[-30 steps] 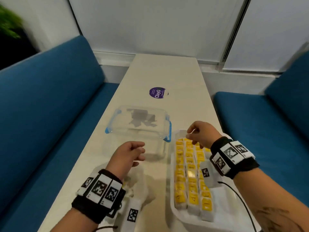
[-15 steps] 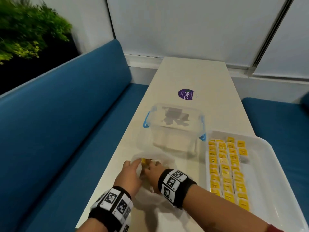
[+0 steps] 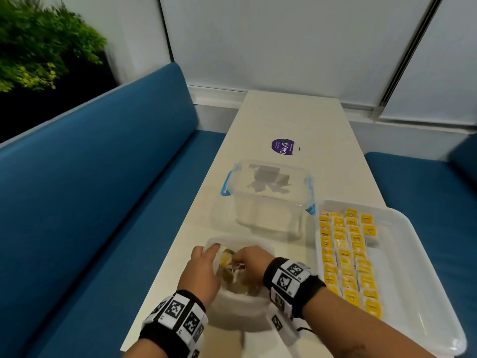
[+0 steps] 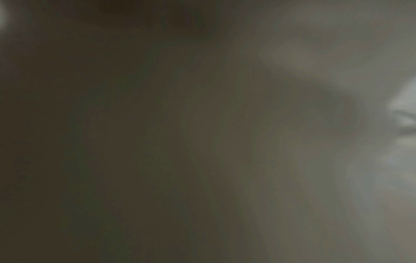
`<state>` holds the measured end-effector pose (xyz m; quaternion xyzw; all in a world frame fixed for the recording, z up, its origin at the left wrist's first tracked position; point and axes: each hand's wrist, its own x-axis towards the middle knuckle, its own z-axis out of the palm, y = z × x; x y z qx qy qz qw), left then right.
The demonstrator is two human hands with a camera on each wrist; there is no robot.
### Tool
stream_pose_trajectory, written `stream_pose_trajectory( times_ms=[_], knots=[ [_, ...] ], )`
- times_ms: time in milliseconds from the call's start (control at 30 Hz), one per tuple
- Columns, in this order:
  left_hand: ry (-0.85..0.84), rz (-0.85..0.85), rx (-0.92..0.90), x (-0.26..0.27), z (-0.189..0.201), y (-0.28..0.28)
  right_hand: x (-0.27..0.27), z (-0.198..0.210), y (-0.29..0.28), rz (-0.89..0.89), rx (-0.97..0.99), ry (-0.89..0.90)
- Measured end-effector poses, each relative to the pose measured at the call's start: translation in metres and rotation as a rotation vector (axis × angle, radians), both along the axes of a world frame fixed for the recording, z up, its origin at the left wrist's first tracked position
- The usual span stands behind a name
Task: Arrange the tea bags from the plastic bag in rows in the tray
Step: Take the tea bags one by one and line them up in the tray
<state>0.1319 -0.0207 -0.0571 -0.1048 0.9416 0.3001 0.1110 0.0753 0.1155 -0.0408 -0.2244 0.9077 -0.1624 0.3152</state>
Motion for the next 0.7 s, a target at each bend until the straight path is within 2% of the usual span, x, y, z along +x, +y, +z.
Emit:
stream_pose_trajectory(
  times_ms=[100,167,233,300,367,400,433,567,633,700],
  knots=[
    [-0.001,0.003,-0.017,0.0,0.003,0.0,-0.004,0.015,0.013,-0.271,-0.319,-0.053],
    [0.023,0.019,-0.085,0.001,0.012,0.001,-0.007,0.029,0.024,-0.357,-0.476,-0.093],
    [0.162,0.074,-0.093,0.003,0.029,0.005,-0.011,0.044,0.036,-0.41,-0.639,-0.126],
    [0.413,0.102,0.085,0.003,0.05,0.013,-0.014,0.06,0.048,-0.458,-0.787,-0.169],
    [0.565,0.114,0.433,-0.001,0.072,0.027,-0.015,0.075,0.057,-0.49,-0.917,-0.206],
    [0.549,0.13,0.604,-0.004,0.079,0.037,-0.014,0.084,0.062,-0.503,-0.975,-0.219],
    [0.462,0.153,0.759,-0.008,0.086,0.047,-0.014,0.092,0.067,-0.512,-1.033,-0.237],
    [-0.049,0.246,1.193,-0.027,0.089,0.085,-0.015,0.115,0.085,-0.517,-1.162,-0.303],
    [-0.213,0.257,1.427,-0.031,0.085,0.102,-0.015,0.119,0.092,-0.534,-1.148,-0.269],
    [-0.321,0.268,1.671,-0.032,0.084,0.116,-0.015,0.118,0.098,-0.562,-1.057,-0.13]
  ],
)
